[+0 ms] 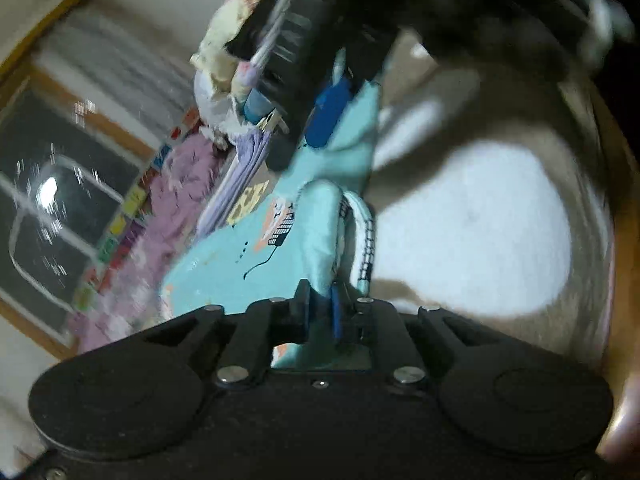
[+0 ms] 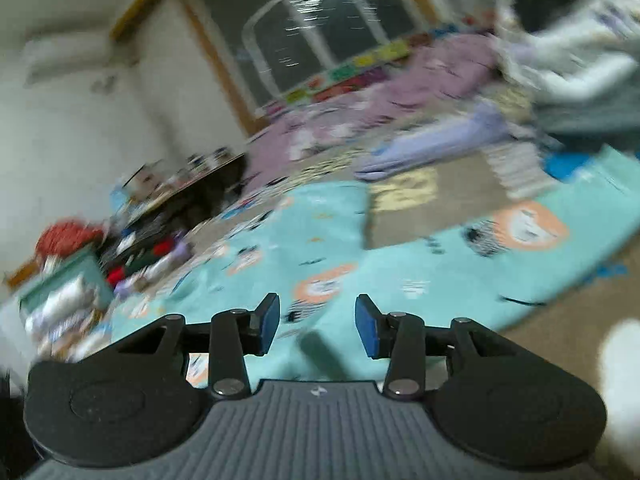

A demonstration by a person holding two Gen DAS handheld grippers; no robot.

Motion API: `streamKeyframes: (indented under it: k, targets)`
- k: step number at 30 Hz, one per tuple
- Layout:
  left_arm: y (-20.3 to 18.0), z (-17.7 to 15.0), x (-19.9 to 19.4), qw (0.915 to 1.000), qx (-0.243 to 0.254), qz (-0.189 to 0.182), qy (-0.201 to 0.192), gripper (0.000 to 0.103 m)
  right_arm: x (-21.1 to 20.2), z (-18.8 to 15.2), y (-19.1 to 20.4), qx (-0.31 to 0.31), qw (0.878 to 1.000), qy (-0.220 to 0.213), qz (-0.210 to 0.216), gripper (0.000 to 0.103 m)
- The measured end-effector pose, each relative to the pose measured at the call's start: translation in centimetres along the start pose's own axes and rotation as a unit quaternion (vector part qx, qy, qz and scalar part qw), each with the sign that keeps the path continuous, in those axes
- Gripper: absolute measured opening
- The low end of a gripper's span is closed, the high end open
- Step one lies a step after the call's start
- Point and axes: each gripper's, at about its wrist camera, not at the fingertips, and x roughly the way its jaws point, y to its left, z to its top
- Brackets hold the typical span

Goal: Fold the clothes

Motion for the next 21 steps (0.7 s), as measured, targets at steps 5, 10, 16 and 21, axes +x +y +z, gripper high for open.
streamKeyframes:
  k: [5,10,16,21]
  targets:
    - [2.7,-0.3,-1.2,0.9942,-0.100,-0.041,-0.008,0.060,1.6,-1.8,2.0,-0.084,0.991,0.097,-0.038,0.036]
    - [2.4,-0.1,-1.3,0.9930,-0.110,-0.041,-0.010,0.056,0.2,-1.6,2.2,-0.090,0.992,0.079,-0.039,0.037]
    - [1.0,-0.8,-1.3,0.9927,-0.102,-0.065,-0.007,0.044,-0.3,-1.4,4.9,-0.184,0.983,0.013,-0.022,0.037]
    - [1.4,-1.2,-1.1,0.9887,-0.123,-0.086,-0.006,0.037,2.2,-3.0,4.8,-0.215,0.969,0.112,-0.051,0.038]
